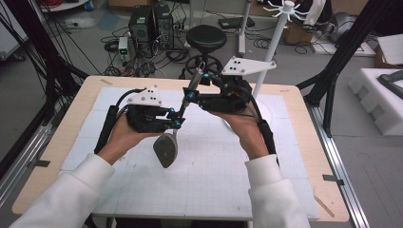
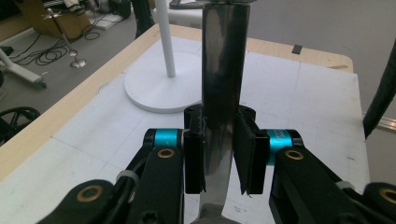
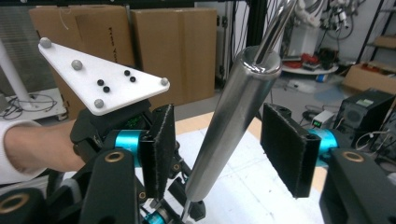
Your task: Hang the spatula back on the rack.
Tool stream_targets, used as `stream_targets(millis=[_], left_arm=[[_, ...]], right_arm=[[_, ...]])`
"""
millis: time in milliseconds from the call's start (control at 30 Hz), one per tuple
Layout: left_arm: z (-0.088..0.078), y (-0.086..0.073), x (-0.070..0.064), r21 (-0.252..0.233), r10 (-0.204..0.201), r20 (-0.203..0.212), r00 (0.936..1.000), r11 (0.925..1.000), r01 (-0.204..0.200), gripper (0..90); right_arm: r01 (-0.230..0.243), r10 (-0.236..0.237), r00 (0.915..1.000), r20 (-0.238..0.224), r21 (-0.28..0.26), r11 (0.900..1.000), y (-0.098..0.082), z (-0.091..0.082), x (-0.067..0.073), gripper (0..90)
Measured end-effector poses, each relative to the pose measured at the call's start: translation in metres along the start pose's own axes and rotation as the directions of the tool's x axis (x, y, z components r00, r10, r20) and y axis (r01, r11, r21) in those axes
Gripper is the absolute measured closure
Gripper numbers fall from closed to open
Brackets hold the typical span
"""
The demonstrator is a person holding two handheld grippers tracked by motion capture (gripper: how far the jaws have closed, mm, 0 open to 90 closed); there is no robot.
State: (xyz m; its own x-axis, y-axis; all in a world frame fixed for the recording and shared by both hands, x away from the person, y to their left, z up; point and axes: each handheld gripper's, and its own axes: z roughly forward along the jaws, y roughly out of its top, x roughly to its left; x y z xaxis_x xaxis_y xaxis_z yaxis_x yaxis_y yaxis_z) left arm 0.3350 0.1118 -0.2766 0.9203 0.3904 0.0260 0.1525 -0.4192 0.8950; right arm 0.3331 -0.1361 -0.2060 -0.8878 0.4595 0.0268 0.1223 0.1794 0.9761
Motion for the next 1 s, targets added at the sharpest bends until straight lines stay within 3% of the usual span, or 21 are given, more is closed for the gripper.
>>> stream_targets(millis=[400, 533, 733, 1000], left_arm=[[0.000, 0.000, 0.001, 0.005, 0.008, -0.005, 1.0000, 1.0000, -0.008, 74.8], [0.000, 0.000, 0.001, 0.009, 0.016, -0.004, 0.9999, 0.9998, -0.016, 74.8], [0.001, -0.001, 0.001, 0.008, 0.015, -0.013, 0.9998, 0.9999, -0.015, 74.8], [0.001, -0.001, 0.003, 0.007, 0.026, -0.020, 0.9995, 0.9997, -0.025, 74.7]], right_arm=[[-0.019, 0.020, 0.9997, -0.017, 0.052, 0.998, 0.004, 0.000, -0.003, 58.2], [-0.009, 0.010, 0.9999, -0.010, 0.070, 0.998, 0.006, 0.000, -0.003, 66.5], [-0.007, 0.008, 0.9999, -0.014, 0.081, 0.997, 0.008, 0.001, -0.004, 68.2], [-0.077, 0.080, 0.9965, -0.026, 0.099, 0.992, 0.012, 0.005, -0.004, 72.8]])
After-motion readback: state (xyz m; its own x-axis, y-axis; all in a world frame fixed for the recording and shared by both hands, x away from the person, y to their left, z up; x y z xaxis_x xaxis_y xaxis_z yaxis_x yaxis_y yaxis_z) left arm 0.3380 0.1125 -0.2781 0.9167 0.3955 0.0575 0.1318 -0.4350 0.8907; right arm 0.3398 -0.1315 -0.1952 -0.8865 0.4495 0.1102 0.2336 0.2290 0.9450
